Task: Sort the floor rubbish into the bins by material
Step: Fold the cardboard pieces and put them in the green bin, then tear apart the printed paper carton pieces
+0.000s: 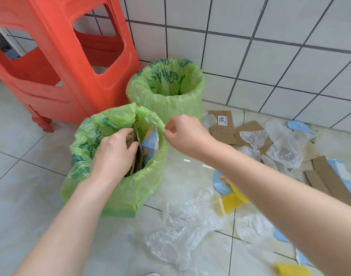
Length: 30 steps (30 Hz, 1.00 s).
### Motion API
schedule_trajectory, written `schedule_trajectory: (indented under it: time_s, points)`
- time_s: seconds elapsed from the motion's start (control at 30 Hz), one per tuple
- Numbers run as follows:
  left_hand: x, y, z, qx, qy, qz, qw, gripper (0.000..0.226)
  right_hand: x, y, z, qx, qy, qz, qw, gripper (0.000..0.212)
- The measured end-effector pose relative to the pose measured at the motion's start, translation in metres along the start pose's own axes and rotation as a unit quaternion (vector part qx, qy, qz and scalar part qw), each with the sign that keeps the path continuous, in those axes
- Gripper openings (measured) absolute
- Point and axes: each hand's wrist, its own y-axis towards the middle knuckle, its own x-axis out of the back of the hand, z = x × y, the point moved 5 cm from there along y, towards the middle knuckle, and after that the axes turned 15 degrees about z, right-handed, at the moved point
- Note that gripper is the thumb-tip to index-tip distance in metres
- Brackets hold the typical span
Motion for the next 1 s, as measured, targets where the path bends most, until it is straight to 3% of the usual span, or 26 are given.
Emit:
schedule_trajectory:
  time_s: [0.13, 0.27, 0.43, 0.6, 0.73, 0.83, 0.9, 1.0]
  points:
    - [0.002, -0.017, -0.04, -0.086, -0.036, -0.06, 0.994, 0.034, 0.006, -0.043, -0.046, 0.044, -0.021, 0.005, 0.999, 0.035]
    - [-0.027, -0.033, -0.086, -0.176, -0.03, -0.05, 0.983, 0.034, -0.008, -0.093, -0.106, 0.008, -0.024, 0.047, 0.999, 0.033]
    - [-0.099, -0.039, -0.125, -0.222, -0.015, 0.04, 0.974, 0.034, -0.039, -0.148, -0.18, -0.063, 0.036, 0.06, 0.996, 0.025]
    - [-0.185, -0.056, -0.141, -0.231, 0.044, 0.16, 0.959, 0.026, -0.082, -0.212, -0.239, -0.111, 0.019, 0.069, 0.991, 0.026]
    - [-0.242, -0.083, -0.15, -0.281, 0.146, 0.232, 0.92, 0.022, -0.12, -0.269, -0.279, -0.172, 0.038, 0.1, 0.979, 0.024]
    - [-0.272, -0.094, -0.161, -0.368, 0.195, 0.236, 0.878, 0.014, -0.139, -0.295, -0.306, -0.22, 0.052, 0.096, 0.969, 0.024]
    - [-0.285, -0.085, -0.161, -0.394, 0.206, 0.211, 0.871, 0.023, -0.139, -0.302, -0.318, -0.242, 0.057, 0.053, 0.967, 0.028]
    - [-0.301, -0.059, -0.155, -0.321, 0.237, 0.256, 0.88, 0.065, -0.14, -0.298, -0.326, -0.26, 0.037, 0.012, 0.965, 0.041]
